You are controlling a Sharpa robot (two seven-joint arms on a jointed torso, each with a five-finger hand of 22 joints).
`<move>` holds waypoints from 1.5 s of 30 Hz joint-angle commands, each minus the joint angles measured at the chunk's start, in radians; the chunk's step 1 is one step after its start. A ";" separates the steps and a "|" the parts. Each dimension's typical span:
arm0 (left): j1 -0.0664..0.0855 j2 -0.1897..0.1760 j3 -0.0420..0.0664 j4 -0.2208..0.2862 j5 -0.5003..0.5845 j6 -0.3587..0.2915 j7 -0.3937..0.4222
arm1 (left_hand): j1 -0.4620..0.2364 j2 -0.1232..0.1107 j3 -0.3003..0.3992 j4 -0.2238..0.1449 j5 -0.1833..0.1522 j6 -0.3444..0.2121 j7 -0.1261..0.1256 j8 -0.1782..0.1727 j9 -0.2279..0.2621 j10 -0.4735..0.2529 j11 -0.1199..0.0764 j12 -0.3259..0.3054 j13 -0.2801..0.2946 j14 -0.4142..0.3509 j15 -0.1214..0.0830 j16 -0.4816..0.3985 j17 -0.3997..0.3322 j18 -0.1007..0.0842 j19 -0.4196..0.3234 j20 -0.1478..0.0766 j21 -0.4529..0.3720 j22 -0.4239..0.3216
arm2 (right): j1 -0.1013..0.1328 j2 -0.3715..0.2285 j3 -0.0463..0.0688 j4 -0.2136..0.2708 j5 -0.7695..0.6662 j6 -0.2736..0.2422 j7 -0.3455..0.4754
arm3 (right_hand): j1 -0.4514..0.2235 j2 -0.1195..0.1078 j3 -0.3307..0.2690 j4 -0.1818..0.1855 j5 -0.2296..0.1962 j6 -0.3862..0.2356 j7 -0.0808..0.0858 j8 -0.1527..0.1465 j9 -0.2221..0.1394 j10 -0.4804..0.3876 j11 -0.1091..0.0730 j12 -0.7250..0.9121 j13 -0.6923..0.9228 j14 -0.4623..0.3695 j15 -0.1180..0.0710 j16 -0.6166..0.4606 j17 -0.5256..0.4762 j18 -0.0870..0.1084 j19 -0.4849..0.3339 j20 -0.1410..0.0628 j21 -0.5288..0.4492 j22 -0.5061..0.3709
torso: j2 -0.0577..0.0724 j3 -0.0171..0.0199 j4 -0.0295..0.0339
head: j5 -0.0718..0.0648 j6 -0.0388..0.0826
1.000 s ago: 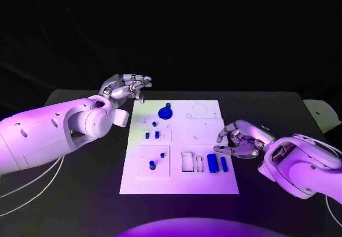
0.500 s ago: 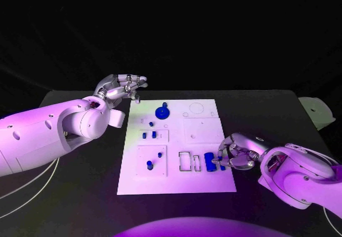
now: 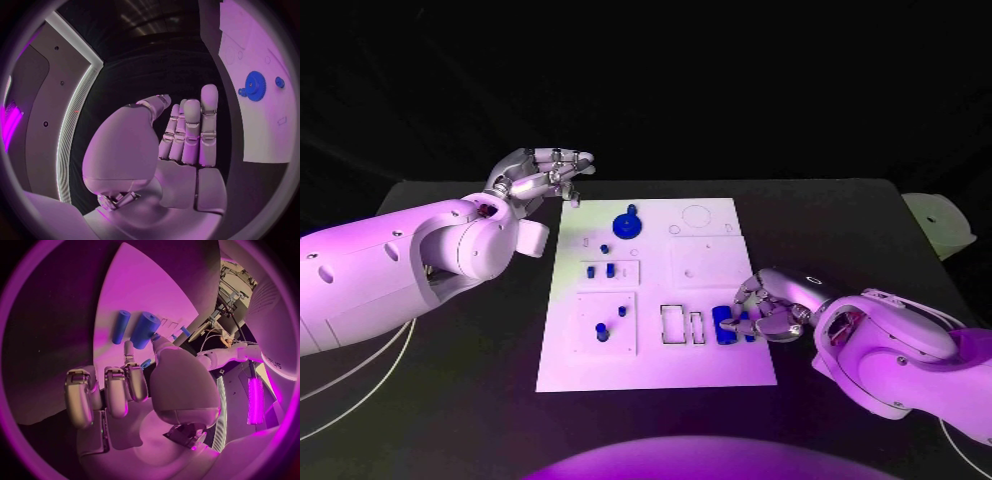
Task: Assemble the parts on the task board
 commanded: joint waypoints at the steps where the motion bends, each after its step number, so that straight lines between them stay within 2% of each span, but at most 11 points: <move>1: 0.001 0.002 0.001 0.003 0.004 0.018 0.007 | -0.010 -0.002 0.002 0.003 -0.003 -0.006 -0.003 0.003 0.001 -0.004 0.001 0.003 0.001 -0.005 0.000 0.003 -0.001 0.005 -0.007 0.004 -0.002 0.002 | -0.005 0.008 0.000 -0.002 -0.028 0.010 -0.022 | -0.003 0.000 -0.007 -0.001 0.004 0.000 -0.004 0.002 0.001 0.001 -0.006 0.000 0.118 0.096 -0.008 0.005 0.212 -0.014 0.104 -0.004 0.004 0.263 | -0.001 -0.0006 0.0002 | 0.001 -0.003; 7: 0.001 0.001 0.001 0.002 0.005 0.019 0.004 | -0.010 -0.002 0.002 0.003 -0.003 -0.006 -0.003 0.003 0.001 -0.004 0.001 0.003 0.001 -0.005 0.000 0.003 -0.001 0.005 -0.007 0.004 -0.002 0.002 | -0.014 0.027 0.000 -0.012 -0.041 0.038 -0.042 | -0.015 0.005 -0.026 0.001 0.003 0.001 -0.005 0.004 0.005 0.002 -0.006 0.001 0.120 0.096 -0.008 0.005 0.212 -0.014 0.104 -0.004 0.004 0.263 | -0.001 0.0014 -0.0005 | 0.005 -0.008; 14: 0.001 -0.001 0.000 0.003 0.007 0.021 0.002 | -0.015 0.001 0.001 0.006 -0.003 -0.007 -0.002 0.006 0.002 -0.007 0.001 0.007 0.002 -0.006 0.000 0.004 -0.002 0.005 -0.007 0.004 -0.002 0.002 | -0.029 0.048 0.000 -0.023 -0.050 0.067 -0.053 | -0.012 0.007 -0.030 -0.001 0.005 0.003 -0.006 0.006 0.007 0.002 -0.007 0.001 0.121 0.096 -0.009 0.005 0.212 -0.014 0.104 -0.004 0.004 0.263 | -0.001 0.0003 -0.0007 | 0.006 -0.011; 18: 0.001 -0.002 0.000 0.003 0.008 0.020 0.001 | -0.015 0.001 0.001 0.006 -0.003 -0.007 -0.002 0.006 0.002 -0.007 0.001 0.007 0.002 -0.006 0.000 0.004 -0.002 0.005 -0.007 0.004 -0.002 0.002 | -0.038 0.057 0.000 -0.028 -0.054 0.071 -0.057 | -0.005 0.007 -0.035 -0.002 0.009 0.004 -0.007 0.007 0.009 0.003 -0.008 0.001 0.121 0.096 -0.009 0.006 0.213 -0.014 0.104 -0.004 0.004 0.263 | -0.001 0.0017 -0.0002 | 0.007 -0.012; 22: 0.001 -0.002 0.000 0.003 0.008 0.018 -0.001 | -0.019 0.003 0.001 0.010 -0.003 -0.008 -0.002 0.007 0.002 -0.009 0.002 0.010 0.003 -0.006 0.001 0.005 -0.002 0.005 -0.008 0.004 -0.003 0.001 | -0.043 0.063 0.000 -0.030 -0.051 0.064 -0.058 | 0.004 0.009 -0.039 -0.002 0.016 0.004 -0.007 0.008 0.011 0.003 -0.008 0.001 0.122 0.096 -0.010 0.006 0.214 -0.014 0.104 -0.005 0.004 0.263 | -0.001 0.0010 -0.0004 | 0.007 -0.013; 26: 0.001 -0.002 0.000 0.004 0.008 0.016 -0.002 | -0.022 0.005 0.001 0.013 -0.003 -0.008 -0.002 0.008 0.002 -0.010 0.002 0.012 0.003 -0.007 0.001 0.005 -0.003 0.005 -0.008 0.005 -0.003 0.001 | -0.045 0.065 0.000 -0.030 -0.037 0.038 -0.058 | 0.009 0.022 -0.050 -0.001 0.047 0.011 -0.011 0.015 0.018 0.008 -0.011 0.008 0.129 0.097 -0.012 0.008 0.218 -0.014 0.104 -0.006 0.004 0.263 | -0.002 0.0010 0.0001 | 0.009 -0.012; 31: 0.001 -0.003 0.000 0.004 0.008 0.015 -0.002 | -0.025 0.007 0.001 0.016 -0.003 -0.009 -0.002 0.009 0.003 -0.012 0.002 0.013 0.004 -0.007 0.001 0.006 -0.003 0.005 -0.009 0.005 -0.003 0.000 | -0.046 0.060 0.000 -0.021 -0.029 -0.045 -0.056 | 0.050 0.051 -0.039 -0.004 0.069 0.026 -0.019 0.026 0.027 0.018 -0.019 0.018 0.139 0.098 -0.018 0.010 0.224 -0.014 0.104 -0.011 0.004 0.263 | -0.002 0.0009 -0.0010 | 0.010 -0.012; 37: 0.001 -0.002 0.000 0.003 0.008 0.014 -0.002 | -0.025 0.007 0.001 0.016 -0.003 -0.009 -0.002 0.009 0.003 -0.012 0.002 0.013 0.004 -0.007 0.001 0.006 -0.003 0.005 -0.009 0.005 -0.003 0.000 | -0.042 0.047 0.005 0.010 0.029 -0.140 -0.035 | 0.093 0.080 -0.009 -0.005 0.061 0.037 -0.029 0.034 0.036 0.033 -0.029 0.036 0.156 0.102 -0.026 0.018 0.242 -0.014 0.104 -0.019 0.004 0.263 | -0.003 0.0003 -0.0006 | 0.009 -0.010; 42: 0.000 0.001 0.000 0.002 0.008 0.015 -0.003 | -0.025 0.007 0.001 0.016 -0.003 -0.009 -0.002 0.009 0.003 -0.012 0.002 0.013 0.004 -0.007 0.001 0.006 -0.003 0.005 -0.009 0.005 -0.003 0.000 | -0.028 0.050 0.009 0.032 0.082 -0.175 -0.018 | 0.099 0.086 0.000 -0.003 0.065 0.037 -0.030 0.034 0.037 0.034 -0.030 0.037 0.157 0.102 -0.027 0.018 0.242 -0.014 0.104 -0.020 0.004 0.263 | -0.002 0.0009 0.0012 | 0.007 -0.007; 45: 0.000 0.003 0.000 0.002 0.008 0.015 -0.003 | -0.026 0.008 0.001 0.017 -0.002 -0.010 -0.002 0.010 0.003 -0.013 0.002 0.015 0.004 -0.007 0.001 0.006 -0.004 0.005 -0.009 0.005 -0.004 0.000 | -0.017 0.059 0.010 0.037 0.109 -0.177 -0.013 | 0.105 0.089 0.007 -0.005 0.068 0.038 -0.032 0.035 0.038 0.035 -0.031 0.038 0.158 0.102 -0.028 0.019 0.243 -0.014 0.104 -0.021 0.004 0.263 | -0.002 -0.0005 0.0011 | 0.008 -0.008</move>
